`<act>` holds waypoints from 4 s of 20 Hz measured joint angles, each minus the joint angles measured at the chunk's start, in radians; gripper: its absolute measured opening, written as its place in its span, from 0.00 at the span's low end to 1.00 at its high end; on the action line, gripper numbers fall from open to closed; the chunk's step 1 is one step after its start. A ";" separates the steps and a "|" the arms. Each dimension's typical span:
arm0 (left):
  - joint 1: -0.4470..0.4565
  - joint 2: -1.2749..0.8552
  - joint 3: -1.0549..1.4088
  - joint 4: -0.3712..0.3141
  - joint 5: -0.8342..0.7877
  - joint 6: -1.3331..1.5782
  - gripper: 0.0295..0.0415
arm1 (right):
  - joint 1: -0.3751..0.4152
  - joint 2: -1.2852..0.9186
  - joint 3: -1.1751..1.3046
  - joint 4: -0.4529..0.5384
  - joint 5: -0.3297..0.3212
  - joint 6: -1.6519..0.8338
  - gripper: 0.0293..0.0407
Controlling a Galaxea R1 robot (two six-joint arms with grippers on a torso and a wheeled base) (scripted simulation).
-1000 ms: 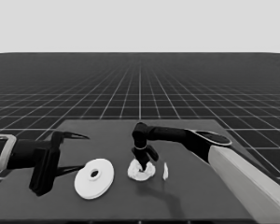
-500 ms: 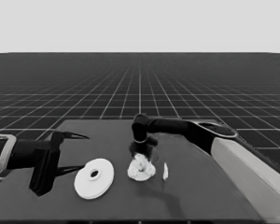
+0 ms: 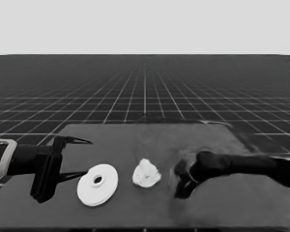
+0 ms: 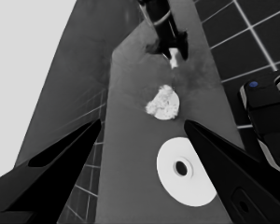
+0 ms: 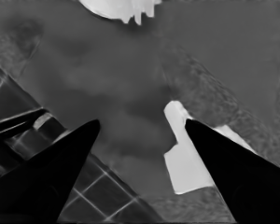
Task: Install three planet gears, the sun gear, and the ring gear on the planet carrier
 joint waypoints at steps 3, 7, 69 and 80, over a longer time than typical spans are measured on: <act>0.000 0.000 0.000 0.000 0.000 0.000 0.75 | -0.118 -0.497 0.407 -0.149 0.098 -0.298 0.81; 0.000 0.000 0.000 0.000 0.000 0.000 0.75 | -0.139 -0.598 0.500 -0.183 0.121 -0.365 0.81; 0.405 1.348 -1.370 -0.077 0.832 -1.663 0.44 | -0.142 -0.611 0.512 -0.188 0.124 -0.375 0.81; 0.410 1.347 -1.371 -0.077 0.833 -1.575 0.44 | -0.142 -0.611 0.512 -0.188 0.124 -0.375 0.81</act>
